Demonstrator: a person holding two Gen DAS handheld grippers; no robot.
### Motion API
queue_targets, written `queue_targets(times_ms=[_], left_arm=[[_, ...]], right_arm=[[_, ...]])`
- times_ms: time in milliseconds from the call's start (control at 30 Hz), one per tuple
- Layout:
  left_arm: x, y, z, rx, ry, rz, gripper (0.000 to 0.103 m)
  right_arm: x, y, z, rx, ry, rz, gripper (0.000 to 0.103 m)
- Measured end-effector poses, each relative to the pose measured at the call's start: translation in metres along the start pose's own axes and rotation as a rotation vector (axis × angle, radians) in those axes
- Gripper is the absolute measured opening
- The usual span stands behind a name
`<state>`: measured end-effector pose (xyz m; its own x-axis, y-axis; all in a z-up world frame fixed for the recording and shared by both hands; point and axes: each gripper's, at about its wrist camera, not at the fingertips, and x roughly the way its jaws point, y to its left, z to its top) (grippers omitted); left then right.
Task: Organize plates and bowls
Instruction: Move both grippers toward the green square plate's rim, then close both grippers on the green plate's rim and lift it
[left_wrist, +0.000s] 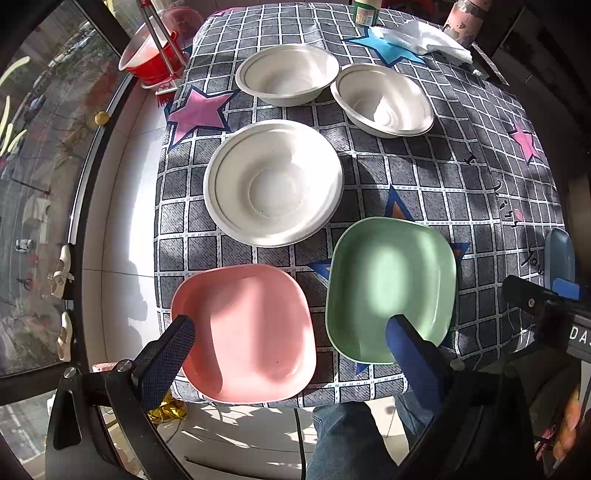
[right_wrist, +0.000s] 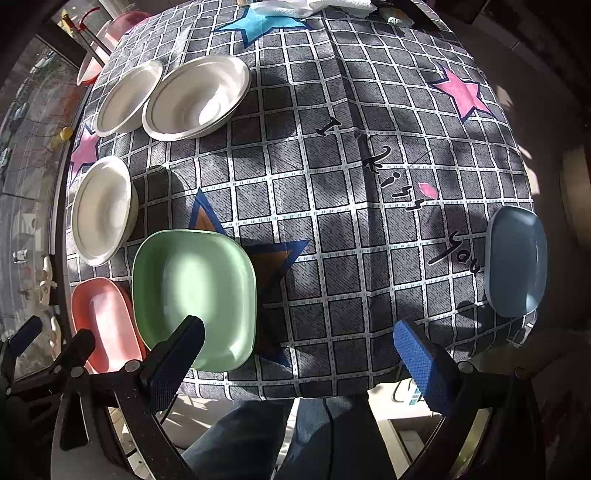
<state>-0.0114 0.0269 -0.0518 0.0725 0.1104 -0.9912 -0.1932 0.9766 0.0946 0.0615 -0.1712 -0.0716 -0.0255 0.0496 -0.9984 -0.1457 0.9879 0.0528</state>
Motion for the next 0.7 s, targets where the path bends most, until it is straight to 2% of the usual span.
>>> queue_targets(times_ms=[300, 700], left_arm=[[0.014, -0.006, 0.004, 0.018, 0.017, 0.007, 0.103], [0.035, -0.008, 0.006, 0.034, 0.052, 0.042, 0.103]], right_arm=[[0.022, 0.003, 0.002, -0.032, 0.031, -0.047, 0.103], [0.048, 0.005, 0.001, -0.058, 0.081, -0.061, 0.103]])
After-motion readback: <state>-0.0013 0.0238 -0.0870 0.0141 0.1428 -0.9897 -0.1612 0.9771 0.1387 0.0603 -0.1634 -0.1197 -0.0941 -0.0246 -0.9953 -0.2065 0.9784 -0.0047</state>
